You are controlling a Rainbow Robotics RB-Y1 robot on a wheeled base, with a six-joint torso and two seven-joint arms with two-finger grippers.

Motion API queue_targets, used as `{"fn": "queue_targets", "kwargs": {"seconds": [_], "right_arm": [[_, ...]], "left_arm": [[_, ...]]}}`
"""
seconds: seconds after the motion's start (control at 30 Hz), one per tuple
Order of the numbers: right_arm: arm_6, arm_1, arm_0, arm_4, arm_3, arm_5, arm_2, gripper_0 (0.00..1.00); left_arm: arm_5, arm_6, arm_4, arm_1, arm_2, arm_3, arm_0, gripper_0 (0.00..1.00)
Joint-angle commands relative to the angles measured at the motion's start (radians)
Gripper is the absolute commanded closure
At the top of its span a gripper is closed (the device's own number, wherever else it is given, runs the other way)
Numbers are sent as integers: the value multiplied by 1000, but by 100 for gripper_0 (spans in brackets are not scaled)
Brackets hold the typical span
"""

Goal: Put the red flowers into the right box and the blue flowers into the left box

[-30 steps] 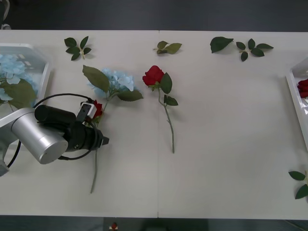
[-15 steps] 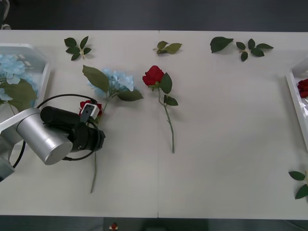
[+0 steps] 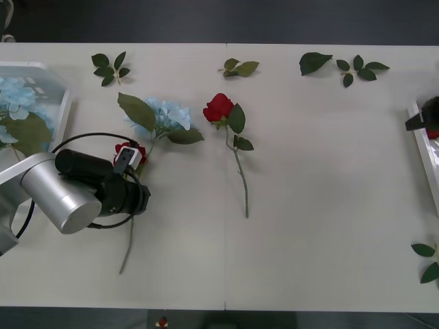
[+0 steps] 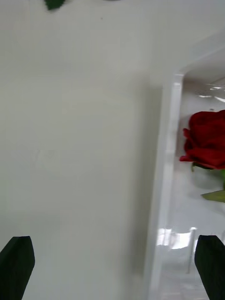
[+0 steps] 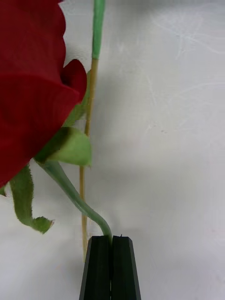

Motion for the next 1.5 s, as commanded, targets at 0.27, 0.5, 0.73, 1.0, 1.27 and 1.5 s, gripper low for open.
{"fn": "queue_targets", "kwargs": {"seconds": [0.27, 0.5, 0.73, 1.0, 1.27, 1.5], "right_arm": [[-286, 177, -14, -57, -291, 127, -10, 0], [-309, 228, -14, -179, -413, 125, -10, 0], [-160, 260, -5, -321, -439, 83, -24, 0], [49, 272, 124, -527, -527, -52, -117, 0], [332, 305, 270, -749, -600, -200, -175, 0], [526, 369, 319, -875, -600, -201, -191, 0]], "left_arm": [[271, -28, 222, 97, 252, -236, -11, 100], [310, -111, 345, 97, 392, -283, -17, 100], [161, -263, 546, 97, 476, -317, -22, 100], [-131, -433, 828, 104, 475, -286, -20, 100], [-315, -677, 1235, 150, 473, -268, -14, 100], [-410, -926, 1494, 118, 443, -269, 15, 100]]}}
